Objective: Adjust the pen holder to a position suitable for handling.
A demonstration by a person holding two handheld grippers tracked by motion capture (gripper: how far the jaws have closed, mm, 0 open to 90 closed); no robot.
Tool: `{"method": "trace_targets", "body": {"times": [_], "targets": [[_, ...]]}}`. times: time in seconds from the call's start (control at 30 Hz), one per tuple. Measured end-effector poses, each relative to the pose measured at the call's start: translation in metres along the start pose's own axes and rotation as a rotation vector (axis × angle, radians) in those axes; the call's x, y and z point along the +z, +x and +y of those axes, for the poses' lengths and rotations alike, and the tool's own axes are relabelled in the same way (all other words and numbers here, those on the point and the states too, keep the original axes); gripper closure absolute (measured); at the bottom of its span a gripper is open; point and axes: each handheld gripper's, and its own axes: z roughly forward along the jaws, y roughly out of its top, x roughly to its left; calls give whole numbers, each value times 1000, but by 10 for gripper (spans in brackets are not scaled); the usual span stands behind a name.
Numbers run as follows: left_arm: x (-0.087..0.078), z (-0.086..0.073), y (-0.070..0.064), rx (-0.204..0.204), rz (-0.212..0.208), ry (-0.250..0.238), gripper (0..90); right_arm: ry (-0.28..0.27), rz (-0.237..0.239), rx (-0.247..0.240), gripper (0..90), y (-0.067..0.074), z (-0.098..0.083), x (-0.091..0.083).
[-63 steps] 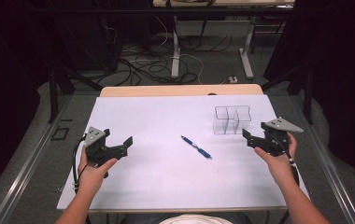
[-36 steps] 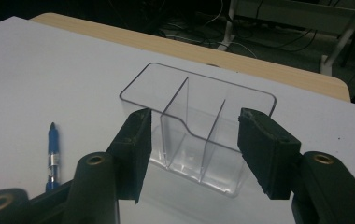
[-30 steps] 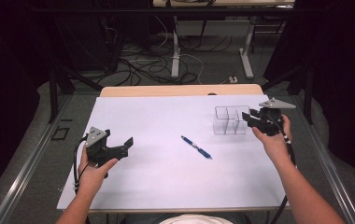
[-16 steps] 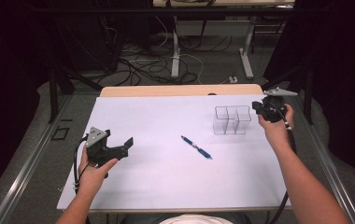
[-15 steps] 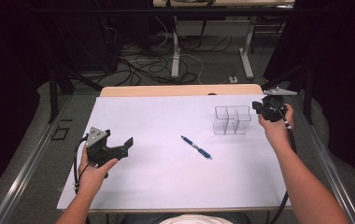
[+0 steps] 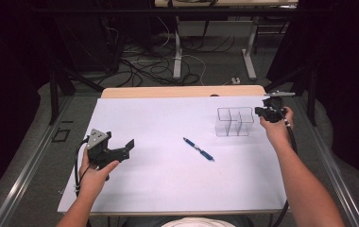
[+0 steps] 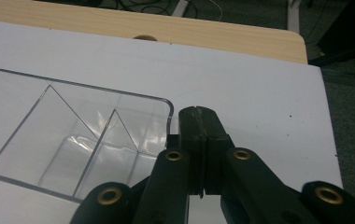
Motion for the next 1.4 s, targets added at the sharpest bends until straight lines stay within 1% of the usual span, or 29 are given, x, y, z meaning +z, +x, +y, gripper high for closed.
{"method": "trace_targets", "body": {"times": [0.03, 0.13, 0.2, 0.33, 0.37, 0.43, 0.57, 0.87, 0.97, 1.1, 1.2, 1.23, 1.33, 1.37, 1.4], "targets": [[0, 0, 0, 0, 0, 0, 23, 8, 5, 11, 900, 0, 0, 2], [0, 0, 0, 0, 0, -1, 23, 21, 7, 12, 900, 0, -2, 6], [0, 0, 0, 0, 0, 0, 23, 30, 18, 24, 900, 2, -2, 10], [0, 0, 1, -2, 0, -2, 24, 47, 11, 26, 900, 2, -4, 14], [0, 0, 1, -2, 0, -2, 24, 55, 11, 46, 900, 2, -4, 15], [0, 0, 1, -1, 0, -1, 23, 65, 17, 54, 900, 2, -6, 17], [0, 0, 0, -1, 0, 1, 24, 63, 24, 65, 900, 1, -6, 17], [0, 0, 1, -3, 2, -3, 24, 63, 20, 102, 900, 2, -7, 17], [0, 0, 1, -4, 2, -2, 24, 64, 18, 100, 900, 2, -8, 15], [0, 0, 0, 0, 2, -2, 24, 69, 19, 126, 900, 4, -9, 14], [0, 0, 0, -1, 2, -3, 24, 54, 23, 129, 900, 7, -10, 15], [0, 0, 1, -2, 3, -3, 24, 52, 24, 138, 900, 8, -11, 15], [0, 0, 1, -4, 3, -3, 24, 50, 21, 148, 900, 12, -11, 15], [-1, 0, 1, -4, 4, -3, 24, 47, 19, 138, 900, 12, -12, 15], [-1, 0, 1, -3, 4, -4, 24, 50, 16, 146, 900, 14, -12, 14]]}}
